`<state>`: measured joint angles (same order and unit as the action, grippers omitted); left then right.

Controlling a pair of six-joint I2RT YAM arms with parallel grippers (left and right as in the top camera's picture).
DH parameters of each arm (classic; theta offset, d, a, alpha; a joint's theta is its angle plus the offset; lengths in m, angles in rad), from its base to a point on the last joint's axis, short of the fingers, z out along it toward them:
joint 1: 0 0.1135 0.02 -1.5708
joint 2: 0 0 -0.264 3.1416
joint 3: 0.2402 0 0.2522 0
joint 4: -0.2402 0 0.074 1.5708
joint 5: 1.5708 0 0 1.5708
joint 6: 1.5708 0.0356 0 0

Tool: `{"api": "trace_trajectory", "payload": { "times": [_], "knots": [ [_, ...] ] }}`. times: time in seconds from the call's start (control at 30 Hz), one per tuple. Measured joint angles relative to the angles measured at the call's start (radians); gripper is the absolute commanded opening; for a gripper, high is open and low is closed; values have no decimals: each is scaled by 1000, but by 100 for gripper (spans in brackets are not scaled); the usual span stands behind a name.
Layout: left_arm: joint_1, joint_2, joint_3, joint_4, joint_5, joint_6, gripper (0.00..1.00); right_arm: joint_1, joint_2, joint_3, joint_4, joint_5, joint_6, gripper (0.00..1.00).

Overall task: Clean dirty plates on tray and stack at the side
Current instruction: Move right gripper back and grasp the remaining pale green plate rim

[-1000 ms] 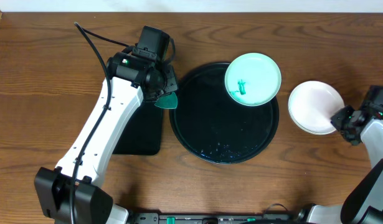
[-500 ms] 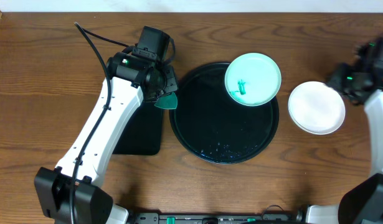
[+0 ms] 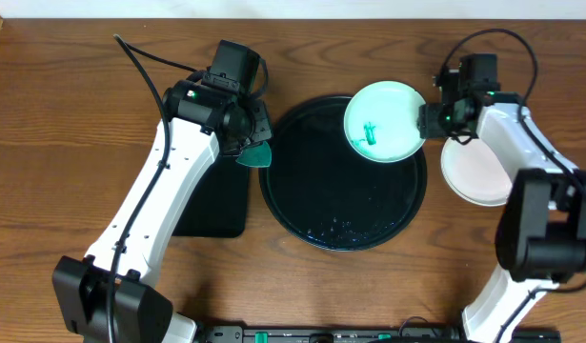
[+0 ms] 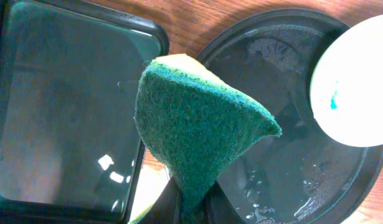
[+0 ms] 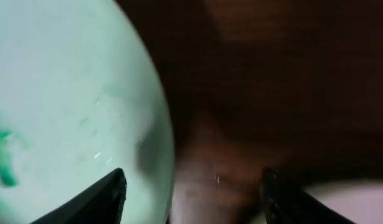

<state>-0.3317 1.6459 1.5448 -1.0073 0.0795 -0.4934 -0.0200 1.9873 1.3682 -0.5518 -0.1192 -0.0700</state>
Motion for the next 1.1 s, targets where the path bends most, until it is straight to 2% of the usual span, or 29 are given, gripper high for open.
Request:
{"api": "trace_trajectory", "payload": {
  "times": [0.13, 0.23, 0.27, 0.47, 0.67, 0.77, 0.97, 1.03, 1.07, 1.1],
  "knots": [
    [0, 0, 0, 0, 0, 0, 7, 0, 37, 3, 37, -9, -22, 30],
    [0, 0, 0, 0, 0, 0, 7, 6, 42, 6, 40, -19, -30, 5],
    [0, 0, 0, 0, 0, 0, 7, 10, 42, 7, 37, -30, -35, 1],
    [0, 0, 0, 0, 0, 0, 7, 19, 39, 27, -21, -130, -15, 1],
    [0, 0, 0, 0, 0, 0, 7, 51, -10, 24, -222, -177, 43, 1],
    [0, 0, 0, -2, 0, 0, 7, 120, -69, 24, -340, -158, 161, 1],
    [0, 0, 0, -3, 0, 0, 7, 267, -84, 23, -393, -52, 382, 1],
    [0, 0, 0, -3, 0, 0, 7, 309, -84, 23, -390, 1, 441, 11],
    [0, 0, 0, -4, 0, 0, 7, 318, -84, 23, -390, 18, 453, 22],
    [0, 0, 0, -4, 0, 0, 7, 328, -84, 23, -389, 42, 473, 25]
  ]
}}
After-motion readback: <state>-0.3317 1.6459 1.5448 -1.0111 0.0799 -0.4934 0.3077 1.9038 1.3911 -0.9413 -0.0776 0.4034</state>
